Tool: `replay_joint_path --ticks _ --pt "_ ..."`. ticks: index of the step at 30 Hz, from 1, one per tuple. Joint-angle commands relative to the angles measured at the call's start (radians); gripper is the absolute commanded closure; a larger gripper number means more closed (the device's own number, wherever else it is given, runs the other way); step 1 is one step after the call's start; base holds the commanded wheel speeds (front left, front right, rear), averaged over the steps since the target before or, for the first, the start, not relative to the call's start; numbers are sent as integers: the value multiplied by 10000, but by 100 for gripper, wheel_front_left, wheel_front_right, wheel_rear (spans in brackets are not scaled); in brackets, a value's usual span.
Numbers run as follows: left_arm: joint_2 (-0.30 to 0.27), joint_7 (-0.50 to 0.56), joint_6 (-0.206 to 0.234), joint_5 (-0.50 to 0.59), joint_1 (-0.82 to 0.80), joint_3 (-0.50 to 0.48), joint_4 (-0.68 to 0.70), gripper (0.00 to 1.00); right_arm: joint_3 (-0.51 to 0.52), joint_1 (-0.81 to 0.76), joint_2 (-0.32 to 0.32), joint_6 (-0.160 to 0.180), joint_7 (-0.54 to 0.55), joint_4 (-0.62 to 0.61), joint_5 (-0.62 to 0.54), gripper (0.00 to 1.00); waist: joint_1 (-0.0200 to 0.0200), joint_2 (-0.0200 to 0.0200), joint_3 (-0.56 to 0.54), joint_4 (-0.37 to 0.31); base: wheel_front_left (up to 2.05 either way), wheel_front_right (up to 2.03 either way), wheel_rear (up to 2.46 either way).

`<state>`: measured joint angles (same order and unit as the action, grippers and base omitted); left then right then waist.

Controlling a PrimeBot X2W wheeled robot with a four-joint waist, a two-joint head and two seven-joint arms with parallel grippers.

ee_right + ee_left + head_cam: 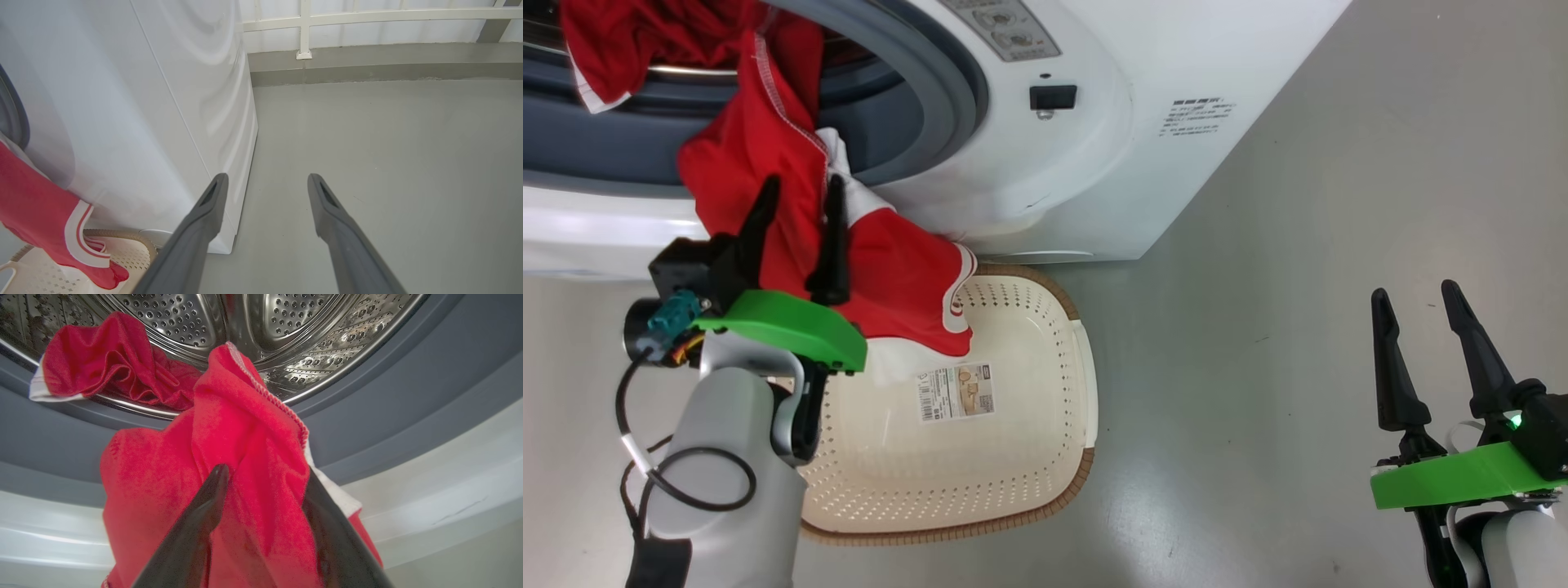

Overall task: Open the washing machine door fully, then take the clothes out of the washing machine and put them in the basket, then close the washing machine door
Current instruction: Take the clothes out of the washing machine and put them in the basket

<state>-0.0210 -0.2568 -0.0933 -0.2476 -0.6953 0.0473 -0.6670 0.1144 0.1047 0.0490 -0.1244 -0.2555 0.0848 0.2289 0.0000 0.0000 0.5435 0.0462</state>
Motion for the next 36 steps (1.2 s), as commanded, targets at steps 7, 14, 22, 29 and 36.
replay_joint_path --ticks 7,14,22,29,36 --pt "-292 -49 -132 201 -260 -514 -133 100 -220 -34 33 -63 -63 -232 -41 0 0 0 -90 47 0 0 0" --pt "-292 -49 -234 -43 322 -561 533 100 -192 -74 31 -63 -63 -199 -64 0 0 0 -284 136 0 0 0" --pt "-292 -49 -305 -289 1756 -382 1364 100 -201 -229 24 -63 -63 -186 -78 0 0 0 -592 225 0 0 0" --pt "-292 -49 -332 -511 2633 94 1408 100 -211 -295 30 -63 -63 -215 -96 0 0 0 -671 309 0 0 0" --pt "-292 -49 -339 -737 2958 942 938 100 -242 -260 50 -63 -63 -241 -73 0 0 0 -566 277 0 0 0"
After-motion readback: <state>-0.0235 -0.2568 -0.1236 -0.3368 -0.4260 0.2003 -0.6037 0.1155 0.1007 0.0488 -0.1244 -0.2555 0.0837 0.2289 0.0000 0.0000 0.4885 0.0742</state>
